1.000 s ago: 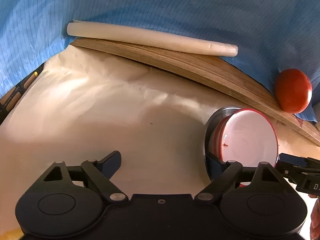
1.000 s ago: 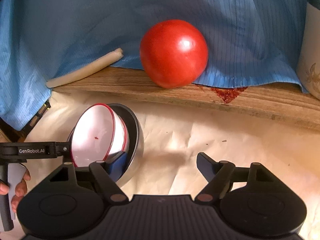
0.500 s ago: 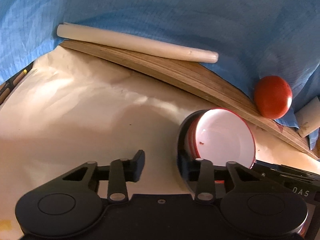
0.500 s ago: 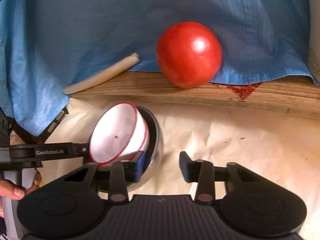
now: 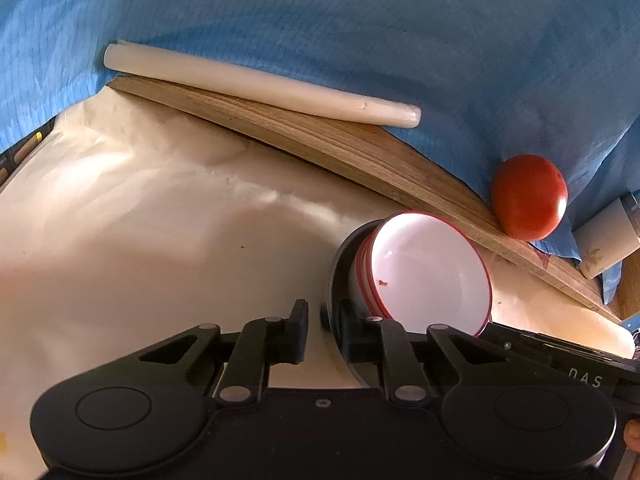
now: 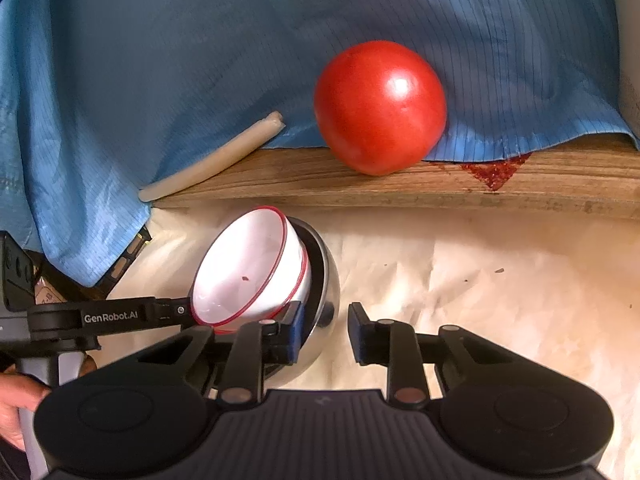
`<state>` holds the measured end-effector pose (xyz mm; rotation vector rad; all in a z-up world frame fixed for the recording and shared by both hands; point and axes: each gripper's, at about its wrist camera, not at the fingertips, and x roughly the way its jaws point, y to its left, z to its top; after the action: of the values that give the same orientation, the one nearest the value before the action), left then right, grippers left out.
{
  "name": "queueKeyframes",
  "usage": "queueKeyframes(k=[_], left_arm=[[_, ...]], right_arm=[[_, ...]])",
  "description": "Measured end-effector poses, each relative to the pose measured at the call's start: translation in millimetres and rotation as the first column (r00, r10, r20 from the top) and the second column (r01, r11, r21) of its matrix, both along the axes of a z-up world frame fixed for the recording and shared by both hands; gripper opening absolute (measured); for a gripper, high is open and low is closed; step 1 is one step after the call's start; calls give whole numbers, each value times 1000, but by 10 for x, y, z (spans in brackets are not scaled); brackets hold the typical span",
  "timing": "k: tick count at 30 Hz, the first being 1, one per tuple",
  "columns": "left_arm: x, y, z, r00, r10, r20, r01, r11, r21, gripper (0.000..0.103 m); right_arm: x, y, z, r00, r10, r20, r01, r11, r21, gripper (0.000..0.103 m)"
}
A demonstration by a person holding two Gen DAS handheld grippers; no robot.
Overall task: Organize plates and bowls
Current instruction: 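Close both grippers on the steel bowl rim from opposite sides, then lift the steel bowl with nested white bowls using both grippers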
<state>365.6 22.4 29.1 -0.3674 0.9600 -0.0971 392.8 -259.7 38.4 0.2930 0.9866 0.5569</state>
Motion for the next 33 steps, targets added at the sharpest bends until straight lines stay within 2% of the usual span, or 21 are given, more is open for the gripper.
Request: queueKeyframes(k=[12, 33], left_arm=[[-9, 2, 7, 1000, -1, 3, 1, 1000, 3, 17], [-56, 33, 19, 1000, 22, -22, -23, 999, -34, 12]], right_arm=[[-38, 22, 16, 1000, -10, 5, 10, 1000, 6, 21], [-22, -27, -2, 999, -27, -22, 28, 999, 43, 19]])
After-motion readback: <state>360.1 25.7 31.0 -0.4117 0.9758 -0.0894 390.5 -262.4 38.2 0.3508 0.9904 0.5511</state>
